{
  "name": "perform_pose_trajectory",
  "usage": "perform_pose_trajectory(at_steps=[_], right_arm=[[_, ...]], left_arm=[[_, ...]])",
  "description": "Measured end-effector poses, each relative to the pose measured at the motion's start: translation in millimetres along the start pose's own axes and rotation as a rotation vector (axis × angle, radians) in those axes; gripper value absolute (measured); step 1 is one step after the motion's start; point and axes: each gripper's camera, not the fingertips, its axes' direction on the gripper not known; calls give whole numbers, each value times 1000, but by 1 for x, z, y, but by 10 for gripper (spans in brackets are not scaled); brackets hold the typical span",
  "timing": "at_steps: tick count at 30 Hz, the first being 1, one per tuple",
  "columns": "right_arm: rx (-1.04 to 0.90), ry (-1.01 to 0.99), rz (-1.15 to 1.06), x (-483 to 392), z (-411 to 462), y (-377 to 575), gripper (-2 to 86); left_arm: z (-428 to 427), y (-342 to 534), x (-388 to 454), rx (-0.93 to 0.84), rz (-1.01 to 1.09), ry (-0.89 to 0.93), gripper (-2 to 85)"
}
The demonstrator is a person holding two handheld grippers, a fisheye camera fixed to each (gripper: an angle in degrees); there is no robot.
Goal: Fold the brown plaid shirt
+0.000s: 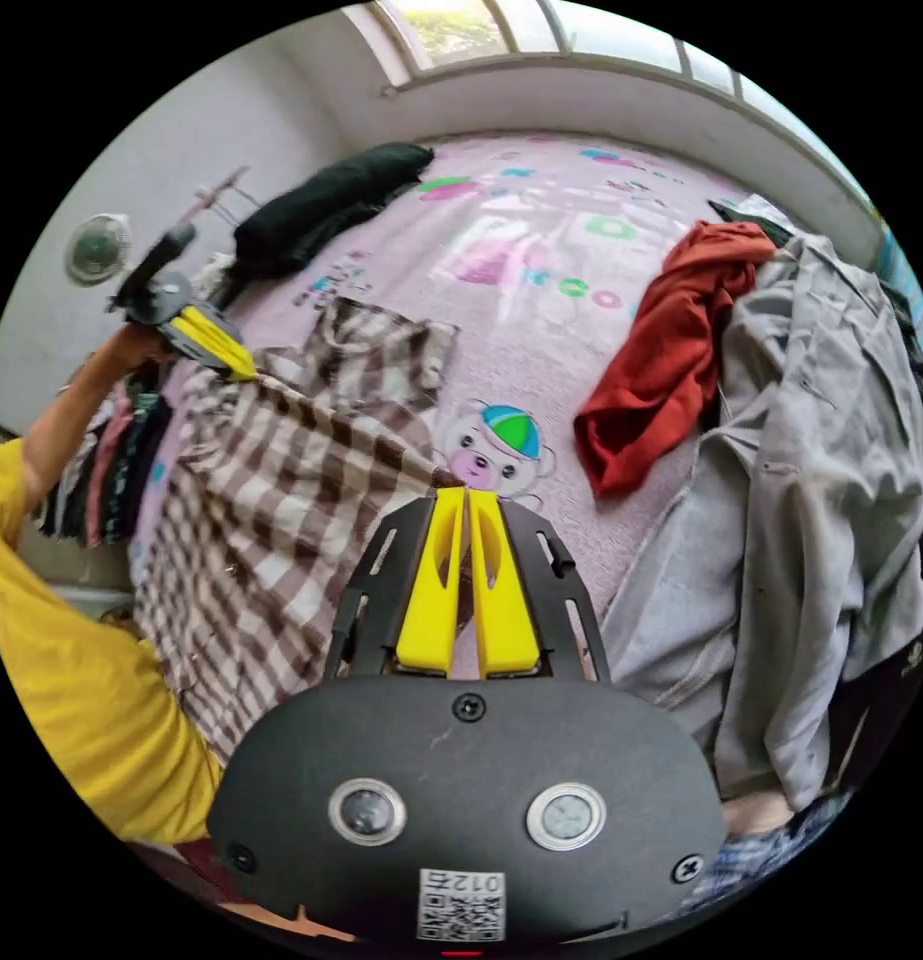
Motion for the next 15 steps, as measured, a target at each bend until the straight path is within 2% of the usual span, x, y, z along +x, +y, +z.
perform_pose_trajectory(at_steps=[2, 5, 10, 12, 15], right_arm=[[-61, 62, 35, -4, 29, 1, 16], [-10, 56, 64, -9, 29, 9, 30], [137, 84, 141, -16, -2, 31, 62], [192, 78, 145, -27, -13, 43, 63], [198, 46, 132, -51, -12, 64, 59]], left_arm=[[16, 1, -7, -57, -4, -21, 17], [18, 26, -19, -94, -46, -101, 32], [13, 117, -72, -22, -298, 69, 52], [21, 137, -77, -10, -324, 103, 58], [41, 145, -72, -57, -303, 37, 69]])
